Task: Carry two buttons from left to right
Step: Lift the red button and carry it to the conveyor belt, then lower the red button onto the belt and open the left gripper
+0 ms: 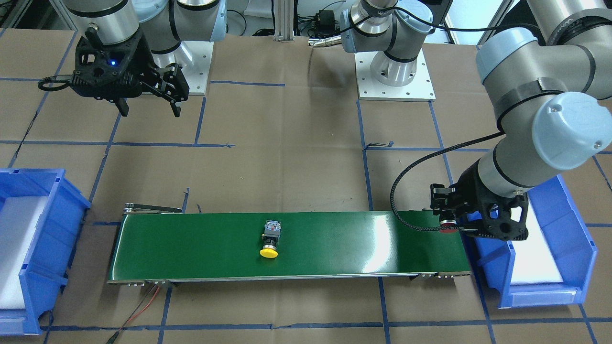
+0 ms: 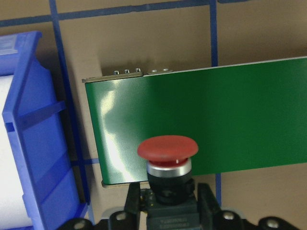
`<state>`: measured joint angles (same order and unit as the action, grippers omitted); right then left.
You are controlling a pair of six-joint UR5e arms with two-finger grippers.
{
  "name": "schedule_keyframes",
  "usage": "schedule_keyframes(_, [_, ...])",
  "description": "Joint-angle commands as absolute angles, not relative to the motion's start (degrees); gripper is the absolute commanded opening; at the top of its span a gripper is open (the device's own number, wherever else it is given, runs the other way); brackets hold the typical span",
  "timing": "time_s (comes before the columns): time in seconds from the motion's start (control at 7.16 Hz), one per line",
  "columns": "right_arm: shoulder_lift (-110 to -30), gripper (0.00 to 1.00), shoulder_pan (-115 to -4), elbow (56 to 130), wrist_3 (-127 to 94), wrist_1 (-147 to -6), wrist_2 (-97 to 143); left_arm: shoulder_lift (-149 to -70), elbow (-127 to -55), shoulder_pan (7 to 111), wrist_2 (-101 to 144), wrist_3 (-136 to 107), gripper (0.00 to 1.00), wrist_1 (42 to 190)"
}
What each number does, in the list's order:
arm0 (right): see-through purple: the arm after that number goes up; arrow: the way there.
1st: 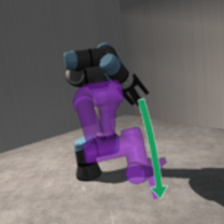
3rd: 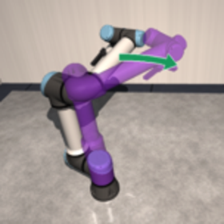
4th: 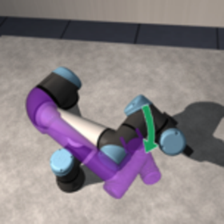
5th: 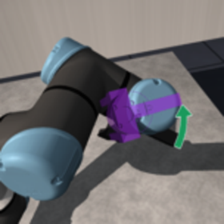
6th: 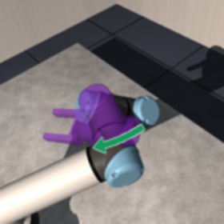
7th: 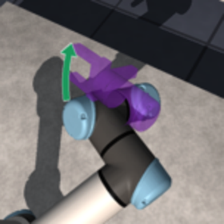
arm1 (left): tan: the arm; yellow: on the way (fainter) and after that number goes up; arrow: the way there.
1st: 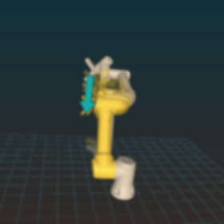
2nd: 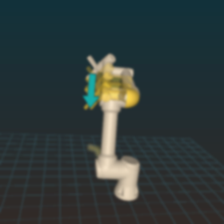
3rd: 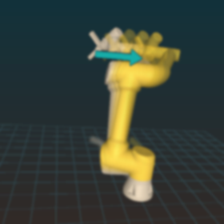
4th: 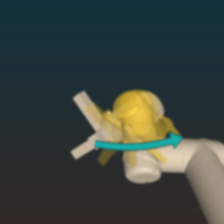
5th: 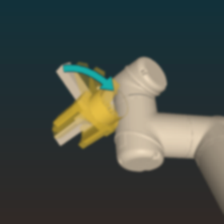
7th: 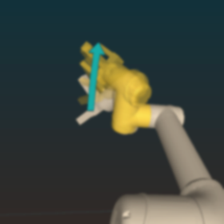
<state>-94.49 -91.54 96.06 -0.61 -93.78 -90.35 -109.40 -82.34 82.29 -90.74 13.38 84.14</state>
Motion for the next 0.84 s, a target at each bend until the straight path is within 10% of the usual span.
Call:
schedule_keyframes(0.0, [-94.5, 1.0, -91.6, 96.1, -0.6, -93.8, -90.4, -109.3, -88.9, 82.4, -90.7, 13.4, 0.01, 75.1])
schedule_keyframes(0.7, [-94.2, 1.0, -91.6, 96.1, -0.6, -93.8, -90.4, -112.6, -94.8, 82.4, -90.7, 10.6, 0.02, 62.3])
